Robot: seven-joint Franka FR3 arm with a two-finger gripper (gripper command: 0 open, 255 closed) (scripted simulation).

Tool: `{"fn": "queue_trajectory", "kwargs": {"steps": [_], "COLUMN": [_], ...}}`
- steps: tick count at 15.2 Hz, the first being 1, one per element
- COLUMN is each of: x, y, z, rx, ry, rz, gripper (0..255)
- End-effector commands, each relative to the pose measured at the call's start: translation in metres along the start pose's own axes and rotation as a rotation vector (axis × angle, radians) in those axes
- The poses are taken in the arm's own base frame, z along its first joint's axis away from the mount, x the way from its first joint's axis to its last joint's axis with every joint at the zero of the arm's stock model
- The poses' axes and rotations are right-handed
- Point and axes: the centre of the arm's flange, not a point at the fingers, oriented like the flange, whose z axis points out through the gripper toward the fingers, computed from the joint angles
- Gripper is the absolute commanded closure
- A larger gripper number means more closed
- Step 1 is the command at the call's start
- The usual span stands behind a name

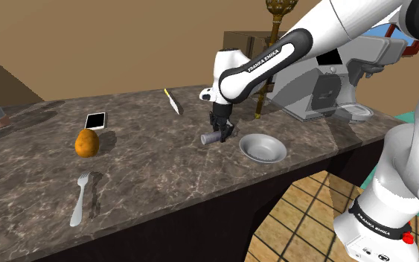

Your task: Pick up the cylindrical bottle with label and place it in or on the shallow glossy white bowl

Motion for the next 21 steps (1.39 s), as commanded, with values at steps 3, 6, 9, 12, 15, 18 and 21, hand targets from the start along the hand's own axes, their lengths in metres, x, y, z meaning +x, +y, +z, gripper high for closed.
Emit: {"fn": "queue_trajectory", "kwargs": {"steps": [3, 6, 9, 12, 15, 18, 21], "x": [0.000, 0.001, 0.001, 0.001, 0.001, 0.002, 0.002], "y": [0.000, 0.000, 0.000, 0.000, 0.000, 0.000, 0.001], "z": [-0.010, -0.026, -0.042, -0.058, -0.074, -0.089, -0.105], "rx": [0.000, 0.000, 0.000, 0.000, 0.000, 0.000, 0.000], "ry": [0.000, 0.000, 0.000, 0.000, 0.000, 0.000, 0.000], "rz": [0.000, 0.000, 0.000, 0.000, 0.000, 0.000, 0.000], "gripper": [255, 255, 255, 255, 255, 255, 255]}}
